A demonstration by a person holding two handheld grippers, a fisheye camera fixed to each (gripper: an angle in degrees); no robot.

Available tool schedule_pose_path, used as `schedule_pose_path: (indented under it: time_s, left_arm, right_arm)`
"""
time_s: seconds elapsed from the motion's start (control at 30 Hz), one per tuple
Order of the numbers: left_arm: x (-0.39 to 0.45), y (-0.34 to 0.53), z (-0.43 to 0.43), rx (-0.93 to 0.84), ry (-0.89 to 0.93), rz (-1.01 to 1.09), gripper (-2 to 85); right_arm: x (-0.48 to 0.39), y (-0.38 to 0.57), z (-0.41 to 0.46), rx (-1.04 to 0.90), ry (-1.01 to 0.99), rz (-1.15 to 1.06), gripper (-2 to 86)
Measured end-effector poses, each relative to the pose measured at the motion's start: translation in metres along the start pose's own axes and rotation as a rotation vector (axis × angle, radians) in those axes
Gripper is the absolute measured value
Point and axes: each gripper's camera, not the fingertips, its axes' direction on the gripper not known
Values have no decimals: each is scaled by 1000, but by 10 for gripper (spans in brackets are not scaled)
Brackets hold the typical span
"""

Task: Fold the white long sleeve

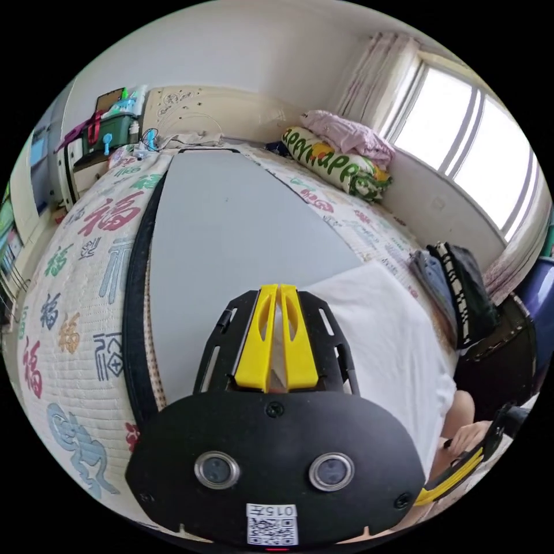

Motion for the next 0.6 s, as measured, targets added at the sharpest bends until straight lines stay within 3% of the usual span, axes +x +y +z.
schedule_pose_path:
  time_s: [0.17,0.3,0.37,0.47,0.6]
  left_arm:
    - [32,18,26,-101,-179,124,-6]
    - [50,28,36,-137,-439,176,-6]
    - [39,33,25,-101,-406,121,-3]
    - [21,40,-3,-2,-207,28,13]
    - [8,33,2,-37,88,-81,106]
  right_arm:
    - [-14,86,99,-245,119,-163,1]
    - [-12,146,122,-238,145,-227,-1]
    - [1,185,131,-232,164,-226,-1]
    - [22,231,138,-217,170,-224,-1]
    - [45,276,148,-216,180,-228,-1]
